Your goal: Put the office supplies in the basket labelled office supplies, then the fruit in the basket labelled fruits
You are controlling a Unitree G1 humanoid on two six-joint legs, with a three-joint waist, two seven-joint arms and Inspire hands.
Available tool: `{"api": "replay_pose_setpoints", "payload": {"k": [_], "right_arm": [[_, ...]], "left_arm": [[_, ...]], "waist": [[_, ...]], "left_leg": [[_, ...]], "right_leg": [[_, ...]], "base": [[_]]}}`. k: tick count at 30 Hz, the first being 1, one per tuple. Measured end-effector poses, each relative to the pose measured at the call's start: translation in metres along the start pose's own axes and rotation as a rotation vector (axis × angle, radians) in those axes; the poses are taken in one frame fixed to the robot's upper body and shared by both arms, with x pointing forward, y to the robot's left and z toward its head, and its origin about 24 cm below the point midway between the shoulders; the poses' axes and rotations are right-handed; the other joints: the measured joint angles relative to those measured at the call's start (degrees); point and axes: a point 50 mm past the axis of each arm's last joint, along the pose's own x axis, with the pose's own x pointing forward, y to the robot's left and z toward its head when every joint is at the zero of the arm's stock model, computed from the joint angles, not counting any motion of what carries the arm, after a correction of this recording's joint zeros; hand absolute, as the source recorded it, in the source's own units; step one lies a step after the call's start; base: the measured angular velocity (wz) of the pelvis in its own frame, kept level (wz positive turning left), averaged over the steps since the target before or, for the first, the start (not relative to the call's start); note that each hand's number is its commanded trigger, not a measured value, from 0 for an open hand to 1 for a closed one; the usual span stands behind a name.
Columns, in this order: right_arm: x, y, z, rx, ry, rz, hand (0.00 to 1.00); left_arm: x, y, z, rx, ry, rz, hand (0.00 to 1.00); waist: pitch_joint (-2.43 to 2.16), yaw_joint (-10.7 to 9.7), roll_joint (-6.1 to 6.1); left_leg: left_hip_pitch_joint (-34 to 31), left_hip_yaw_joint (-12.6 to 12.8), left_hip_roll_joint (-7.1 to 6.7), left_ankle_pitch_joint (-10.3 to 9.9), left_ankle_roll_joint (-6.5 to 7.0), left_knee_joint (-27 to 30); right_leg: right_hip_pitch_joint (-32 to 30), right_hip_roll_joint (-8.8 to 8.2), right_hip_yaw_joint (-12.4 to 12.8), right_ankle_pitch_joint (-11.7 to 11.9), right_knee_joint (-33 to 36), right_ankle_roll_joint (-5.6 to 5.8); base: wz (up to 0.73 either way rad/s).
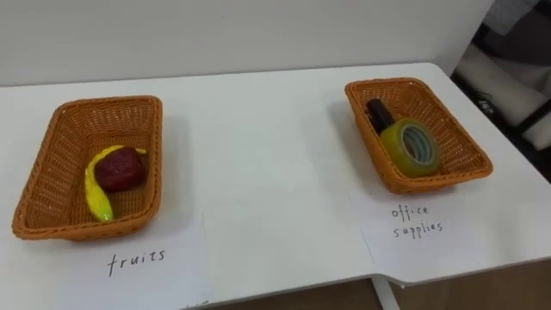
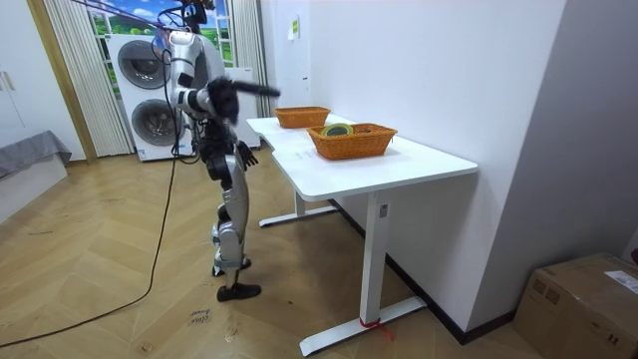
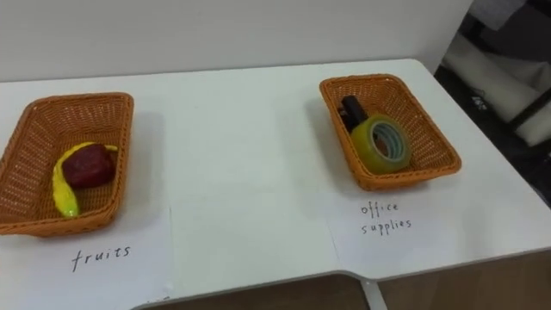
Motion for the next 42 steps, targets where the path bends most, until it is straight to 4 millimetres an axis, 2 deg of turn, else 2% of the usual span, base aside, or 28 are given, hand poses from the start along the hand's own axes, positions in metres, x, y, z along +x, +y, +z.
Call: {"api": "replay_pose_setpoints", "payload": {"k": [2, 4, 7, 10, 13, 18, 21, 22, 26, 30, 35, 37, 42], "right_arm": [[0.001, -0.022, -0.028, -0.036, 0.119, -0.089, 0.0], [-0.003, -0.054, -0.066, -0.107, 0.28, -0.215, 0.0], [-0.017, -0.091, -0.102, -0.204, 0.425, -0.348, 0.0], [-0.026, -0.119, -0.12, -0.281, 0.505, -0.446, 0.0], [-0.037, -0.136, -0.128, -0.278, 0.56, -0.504, 0.0], [-0.056, -0.147, -0.147, -0.289, 0.654, -0.542, 0.0], [-0.075, -0.161, -0.168, -0.289, 0.788, -0.557, 0.0], [-0.082, -0.162, -0.176, -0.282, 0.844, -0.543, 0.0], [-0.107, -0.172, -0.195, -0.289, 1.003, -0.462, 0.0], [-0.126, -0.172, -0.209, -0.344, 1.135, -0.254, 0.0], [-0.139, -0.155, -0.218, -0.586, 1.196, 0.147, 0.0], [-0.144, -0.141, -0.223, -0.694, 1.201, 0.331, 0.0], [-0.156, -0.116, -0.229, -0.808, 1.197, 0.576, 0.0]], "left_arm": [[0.0, 0.0, 0.0, -0.011, 0.001, 0.0, 0.0], [-0.001, -0.003, -0.001, -0.024, 0.004, -0.007, 0.0], [-0.002, -0.006, -0.002, -0.056, 0.017, -0.014, 0.0], [-0.002, -0.005, -0.004, -0.09, 0.019, -0.017, 0.0], [-0.001, -0.005, -0.001, -0.099, 0.011, -0.023, 0.0], [-0.001, -0.008, 0.003, -0.095, 0.001, -0.057, 0.0], [-0.002, -0.011, 0.003, -0.1, 0.0, -0.089, 0.0], [-0.002, -0.013, 0.002, -0.1, 0.006, -0.104, 0.0], [-0.003, -0.018, -0.005, -0.088, 0.045, -0.123, 0.0], [-0.003, -0.018, -0.008, -0.115, 0.069, -0.127, 0.0], [-0.004, -0.024, -0.011, -0.125, 0.092, -0.142, 0.0], [-0.005, -0.026, -0.012, -0.125, 0.105, -0.15, 0.0], [-0.007, -0.033, -0.019, -0.127, 0.145, -0.16, 0.0]], "waist": [[0.03, -0.4, 0.06], [-0.07, -0.6, 0.12], [-0.07, -1.6, 0.71], [-0.11, -1.9, 1.06], [-0.1, -2.4, 1.09], [0.09, -2.7, 1.42], [-0.12, -2.3, 1.33], [-0.29, -1.6, 1.56], [-0.3, -1.0, 1.97], [-0.28, 1.2, 2.14], [-0.22, 3.5, 2.31], [-0.22, 4.6, 2.31], [-0.12, 6.2, 2.42]], "left_leg": [[-0.1, -0.3, -0.06, 0.0, 0.01, -0.1], [0.0, -0.4, -0.14, -0.1, 0.03, -0.2], [-0.1, -0.7, -0.23, -0.2, 0.03, -0.2], [0.1, -0.7, -0.22, -0.3, -0.08, -0.2], [0.1, -0.7, -0.15, -0.3, -0.15, -0.2], [0.2, -0.6, -0.15, -0.3, -0.17, -0.3], [0.3, -0.6, -0.19, -0.4, -0.15, -0.3], [0.3, -0.6, -0.2, -0.5, -0.2, -0.3], [1.1, -0.7, -0.2, -0.6, -0.27, -0.7], [1.5, -0.7, -0.2, -0.7, -0.37, -0.9], [2.2, -0.7, -0.15, -0.8, -0.41, -0.9], [2.1, -0.8, -0.12, -0.8, -0.41, -1.0], [1.9, -1.3, -0.13, -0.9, -0.41, -0.9]], "right_leg": [[0.1, -0.05, -0.2, -0.1, -0.1, 0.05], [0.0, -0.1, -0.2, -0.3, 0.1, 0.09], [-0.2, -0.19, 0.0, -0.9, 0.4, 0.16], [-0.1, -0.14, 0.2, -1.4, 1.0, 0.08], [-0.1, -0.07, 0.1, -1.6, 1.1, 0.01], [-0.2, -0.08, 0.2, -1.7, 1.1, -0.02], [-0.6, -0.23, 0.2, -2.1, 1.1, 0.02], [-0.7, -0.16, 0.3, -2.1, 1.2, 0.0], [0.1, -0.09, 0.1, -2.2, 1.0, 0.01], [0.2, -0.03, 0.0, -2.5, 1.0, -0.03], [0.9, -0.02, -0.2, -2.5, 0.8, -0.06], [1.1, 0.0, -0.3, -2.4, 0.1, -0.07], [1.5, -0.23, -1.7, -2.4, 0.0, -0.05]], "base": [[0.06], [0.02], [0.05], [-0.01], [0.01], [0.0], [-0.01], [-0.06], [0.0], [-0.02], [0.0], [0.0], [0.09]]}}
